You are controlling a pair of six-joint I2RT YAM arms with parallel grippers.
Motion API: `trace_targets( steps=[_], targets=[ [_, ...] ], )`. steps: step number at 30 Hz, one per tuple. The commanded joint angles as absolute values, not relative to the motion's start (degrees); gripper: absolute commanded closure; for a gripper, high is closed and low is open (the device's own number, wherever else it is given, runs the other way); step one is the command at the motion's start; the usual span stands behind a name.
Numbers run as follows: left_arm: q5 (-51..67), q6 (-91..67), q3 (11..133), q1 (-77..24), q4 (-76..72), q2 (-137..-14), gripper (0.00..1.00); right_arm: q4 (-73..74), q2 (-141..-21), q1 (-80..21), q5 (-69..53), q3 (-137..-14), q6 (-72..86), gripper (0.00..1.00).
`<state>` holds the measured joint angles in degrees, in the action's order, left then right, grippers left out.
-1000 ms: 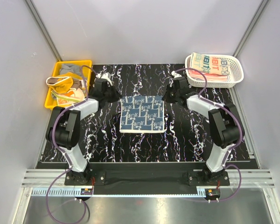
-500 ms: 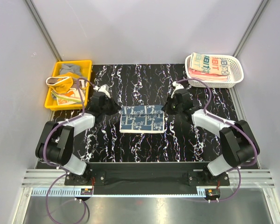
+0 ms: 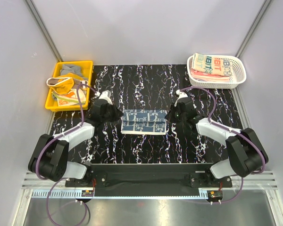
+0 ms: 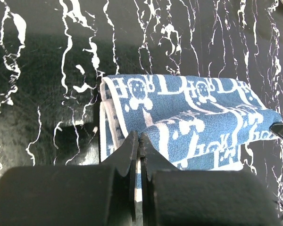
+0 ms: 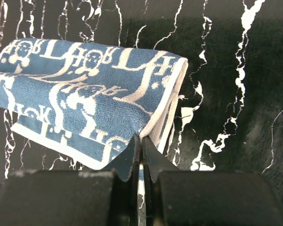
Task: Fold and stack the towels
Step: Fold the towel
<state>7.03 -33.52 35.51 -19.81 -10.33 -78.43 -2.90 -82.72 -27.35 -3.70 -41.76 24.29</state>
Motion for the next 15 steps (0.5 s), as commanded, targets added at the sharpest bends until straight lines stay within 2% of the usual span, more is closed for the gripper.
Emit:
trace_targets(
  steps=[1,15],
  targets=[
    [3.61,-33.13,34.46,-20.04,-12.31,-75.94,1.0,-5.27,-79.98,-28.21,-2.55,-40.96,25.66,0.96],
    [3.78,-33.05,29.62,-21.09,-13.18,-74.71,1.0,-6.15,-79.28,-30.59,-1.84,-37.35,28.83,0.96]
  ],
)
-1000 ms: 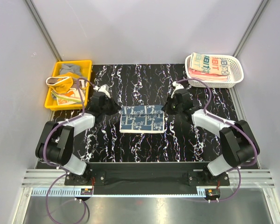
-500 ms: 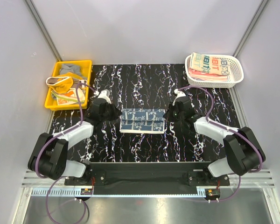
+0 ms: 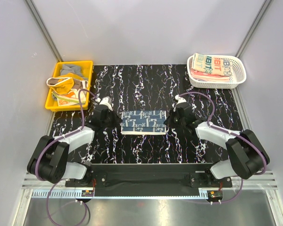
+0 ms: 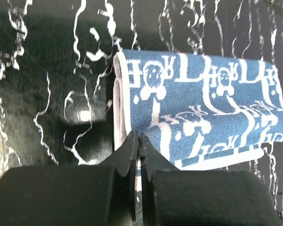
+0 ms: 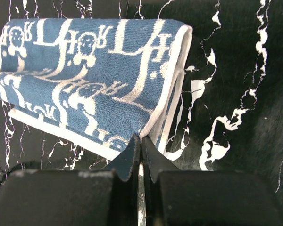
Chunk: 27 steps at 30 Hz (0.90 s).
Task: Fold and stack the towels
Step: Fold the towel
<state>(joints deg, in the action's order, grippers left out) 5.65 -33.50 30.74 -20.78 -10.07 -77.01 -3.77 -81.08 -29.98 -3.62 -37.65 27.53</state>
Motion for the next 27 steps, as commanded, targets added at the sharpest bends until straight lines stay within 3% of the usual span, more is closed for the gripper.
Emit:
trace_targets(
  steps=[1,7,12,13,19,20,27],
  targets=[
    [3.78,-32.96,29.01,-21.18,-13.27,-74.45,1.0,-6.24,-79.28,-30.59,-2.02,-37.01,29.0,0.96],
    [4.22,-32.78,27.78,-21.45,-13.18,-73.83,1.0,-6.68,-78.49,-31.11,-1.76,-35.25,30.5,0.94],
    [5.27,-32.69,26.02,-21.71,-13.18,-72.08,0.99,-6.5,-77.7,-31.29,-1.76,-34.19,31.29,0.85],
    [5.71,-32.61,25.93,-21.8,-13.1,-71.81,0.95,-5.89,-77.52,-31.2,-1.32,-34.1,31.29,0.79],
    [8.17,-31.64,25.22,-22.59,-9.6,-66.9,0.72,-0.89,-74.01,-31.29,1.84,-35.24,32.25,0.68],
    [8.09,-31.64,25.31,-22.59,-8.62,-65.75,0.63,-0.27,-72.61,-31.2,2.11,-35.59,32.34,0.67],
    [6.16,-32.52,31.19,-22.85,-1.32,-62.22,0.62,7.47,-74.7,-33.13,4.57,-43.23,31.64,0.62]
  ],
)
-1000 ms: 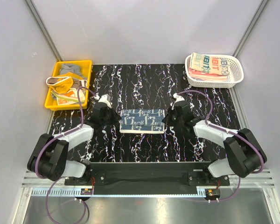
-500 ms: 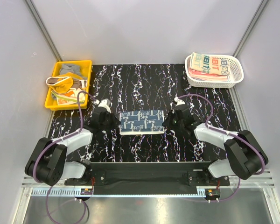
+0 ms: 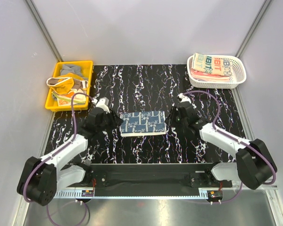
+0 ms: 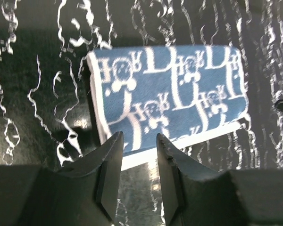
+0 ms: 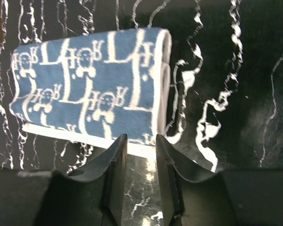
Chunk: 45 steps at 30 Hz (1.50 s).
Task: Fold and stack the towels
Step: Fold the towel, then neatly place the folded towel into the bin
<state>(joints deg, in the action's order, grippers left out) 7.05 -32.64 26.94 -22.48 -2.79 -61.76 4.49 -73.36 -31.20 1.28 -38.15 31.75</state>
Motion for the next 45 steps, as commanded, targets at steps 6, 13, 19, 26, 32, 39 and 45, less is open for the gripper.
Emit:
trace_targets(
  steps=[6,13,19,26,32,39,45],
  targets=[
    [1.59,-33.31,39.72,-25.66,2.19,-74.94,0.7,10.98,-85.15,-35.94,9.58,-50.7,32.34,0.61],
    [-3.25,-36.03,38.33,-31.2,3.52,-82.79,0.77,11.69,-87.02,-38.4,10.63,-47.12,34.62,0.59],
    [-5.62,-39.2,32.26,-33.57,2.29,-81.57,0.85,10.72,-84.99,-39.2,9.93,-42.1,36.03,0.61],
    [-5.8,-39.64,30.15,-33.58,1.49,-82.18,0.89,9.58,-86.66,-39.37,9.32,-40.78,36.39,0.73],
    [-6.33,-38.06,31.64,-33.66,5.09,-79.46,0.89,12.65,-81.66,-39.29,10.46,-41.04,35.77,0.66],
    [-6.24,-37.09,32.96,-33.66,8.17,-77.87,0.89,16.35,-75.58,-39.11,14.24,-45.25,33.15,0.45],
    [-5.54,-36.47,33.57,-33.66,8.53,-78.49,0.88,13.54,-83.75,-38.41,10.46,-50.45,30.33,0.39]
  ],
)
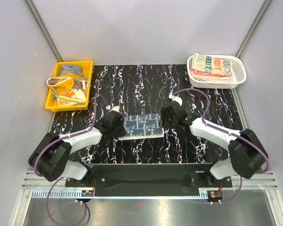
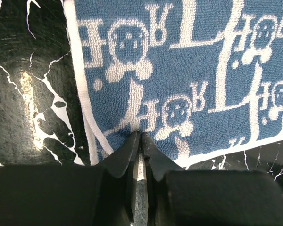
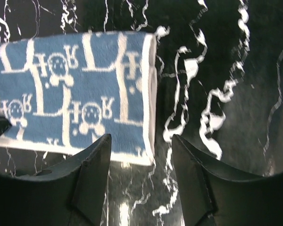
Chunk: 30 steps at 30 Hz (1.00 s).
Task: Fold and stack the towels
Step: Neatly place the folded towel into the bin
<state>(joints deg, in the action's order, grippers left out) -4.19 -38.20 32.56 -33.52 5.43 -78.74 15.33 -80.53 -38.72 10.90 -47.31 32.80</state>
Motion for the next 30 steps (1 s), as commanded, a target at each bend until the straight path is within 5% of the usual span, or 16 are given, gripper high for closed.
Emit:
trace_targets(
  steps=[1,22,30],
  targets=[
    [-5.45,-36.39,33.57,-33.66,8.61,-78.66,0.88,12.93,-85.67,-38.23,10.11,-50.8,29.97,0.39],
    [-4.75,-35.42,34.19,-33.66,8.53,-80.24,0.88,4.49,-99.05,-37.53,2.29,-52.47,32.08,0.46],
    [-3.61,-35.59,33.75,-33.75,7.91,-79.9,0.88,7.64,-99.93,-37.71,3.43,-52.64,33.4,0.73]
  ],
)
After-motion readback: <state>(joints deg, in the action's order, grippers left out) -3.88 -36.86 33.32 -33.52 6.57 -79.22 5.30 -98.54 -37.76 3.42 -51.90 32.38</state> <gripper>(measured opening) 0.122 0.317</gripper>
